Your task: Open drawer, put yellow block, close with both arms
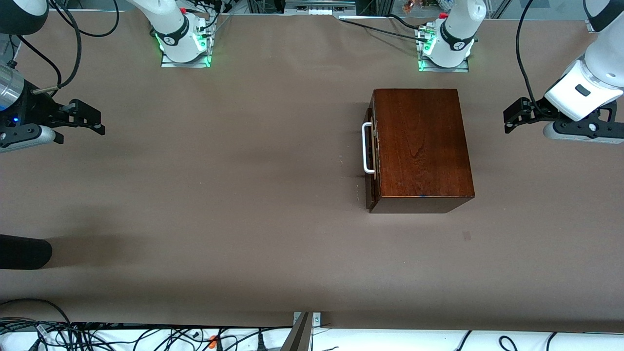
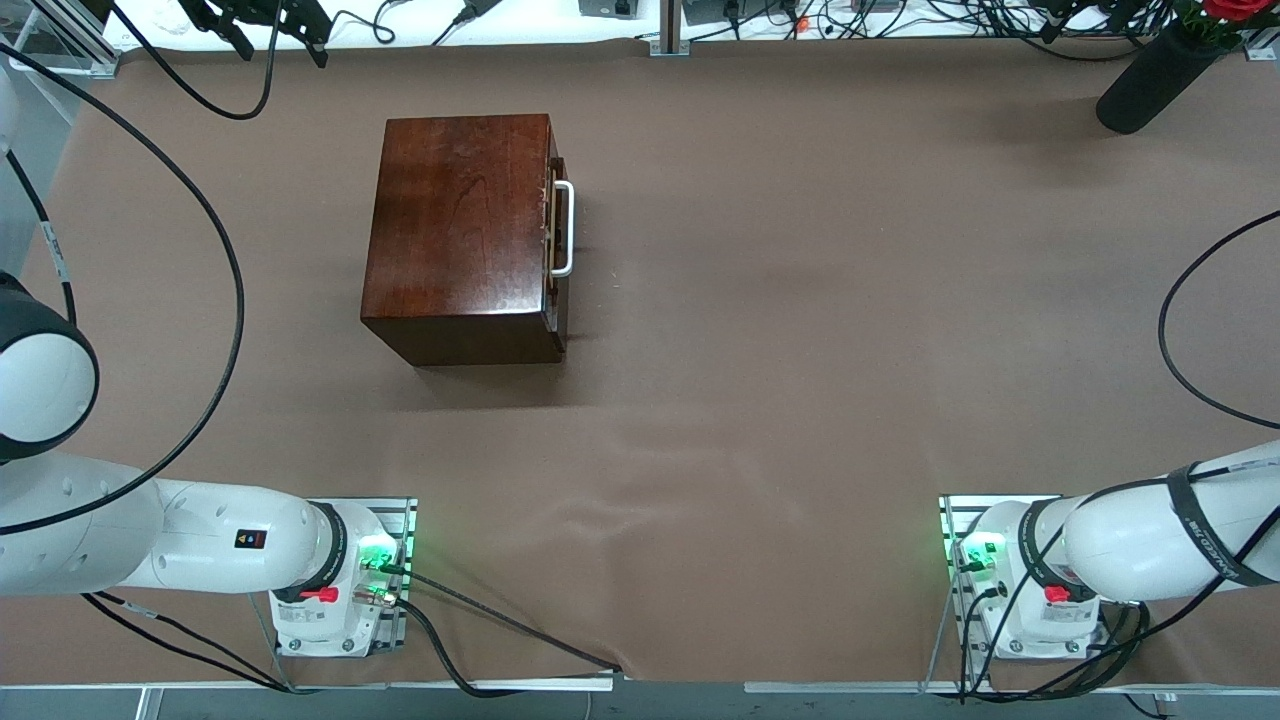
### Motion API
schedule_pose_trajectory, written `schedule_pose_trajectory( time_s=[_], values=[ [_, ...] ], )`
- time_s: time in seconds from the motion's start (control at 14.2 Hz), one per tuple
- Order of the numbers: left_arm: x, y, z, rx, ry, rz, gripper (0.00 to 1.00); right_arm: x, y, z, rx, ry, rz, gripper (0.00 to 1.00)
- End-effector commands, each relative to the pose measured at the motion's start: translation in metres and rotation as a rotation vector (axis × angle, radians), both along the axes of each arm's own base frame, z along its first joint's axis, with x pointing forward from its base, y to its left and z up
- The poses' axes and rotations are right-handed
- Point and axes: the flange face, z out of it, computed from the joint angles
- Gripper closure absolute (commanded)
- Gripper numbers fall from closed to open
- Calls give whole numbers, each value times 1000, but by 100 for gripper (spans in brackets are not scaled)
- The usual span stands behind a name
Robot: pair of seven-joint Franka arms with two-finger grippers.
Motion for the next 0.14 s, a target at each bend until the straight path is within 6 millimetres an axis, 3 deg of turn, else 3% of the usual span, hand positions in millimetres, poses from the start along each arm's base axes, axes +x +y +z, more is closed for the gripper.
schedule_pose_trajectory(
  time_s=[0.0,0.07],
  values=[
    [-5,-2,3,-10,-2,12,0,-6,2,2,8,36,-2,0],
    [-5,1,2,-10,1,17,0,-8,2,1,9,49,10,0]
  ],
)
